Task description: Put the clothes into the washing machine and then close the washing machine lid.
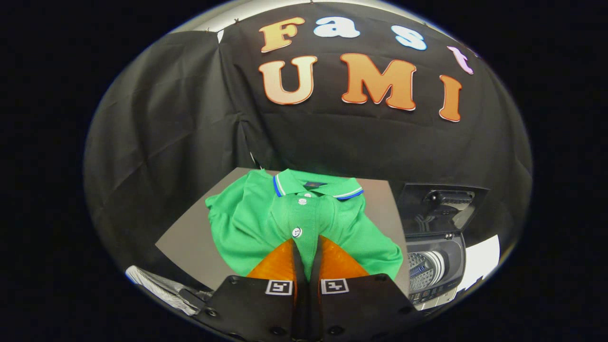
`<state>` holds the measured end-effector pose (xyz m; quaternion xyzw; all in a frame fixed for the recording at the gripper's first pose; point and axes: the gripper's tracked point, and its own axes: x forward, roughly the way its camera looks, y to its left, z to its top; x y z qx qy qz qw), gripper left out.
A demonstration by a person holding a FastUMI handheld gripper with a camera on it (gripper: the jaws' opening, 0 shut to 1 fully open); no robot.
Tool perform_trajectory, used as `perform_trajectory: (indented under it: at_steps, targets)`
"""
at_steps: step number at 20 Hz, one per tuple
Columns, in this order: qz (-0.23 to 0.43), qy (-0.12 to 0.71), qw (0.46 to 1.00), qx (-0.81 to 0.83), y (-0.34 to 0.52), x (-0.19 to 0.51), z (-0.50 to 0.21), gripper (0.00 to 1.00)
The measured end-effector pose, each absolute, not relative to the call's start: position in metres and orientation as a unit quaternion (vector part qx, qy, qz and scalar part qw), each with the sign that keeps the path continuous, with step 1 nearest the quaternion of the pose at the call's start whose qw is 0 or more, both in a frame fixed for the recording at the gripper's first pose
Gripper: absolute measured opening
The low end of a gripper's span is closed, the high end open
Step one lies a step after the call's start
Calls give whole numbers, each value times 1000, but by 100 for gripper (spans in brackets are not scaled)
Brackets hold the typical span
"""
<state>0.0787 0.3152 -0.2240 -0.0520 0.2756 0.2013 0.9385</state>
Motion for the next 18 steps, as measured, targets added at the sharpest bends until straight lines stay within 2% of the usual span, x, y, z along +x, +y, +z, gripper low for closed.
perform_trajectory:
  at_steps: [10, 18]
  targets:
    - [156, 236, 959, -22, 194, 112, -164, 8]
    - [115, 241, 964, -5, 88, 136, -165, 8]
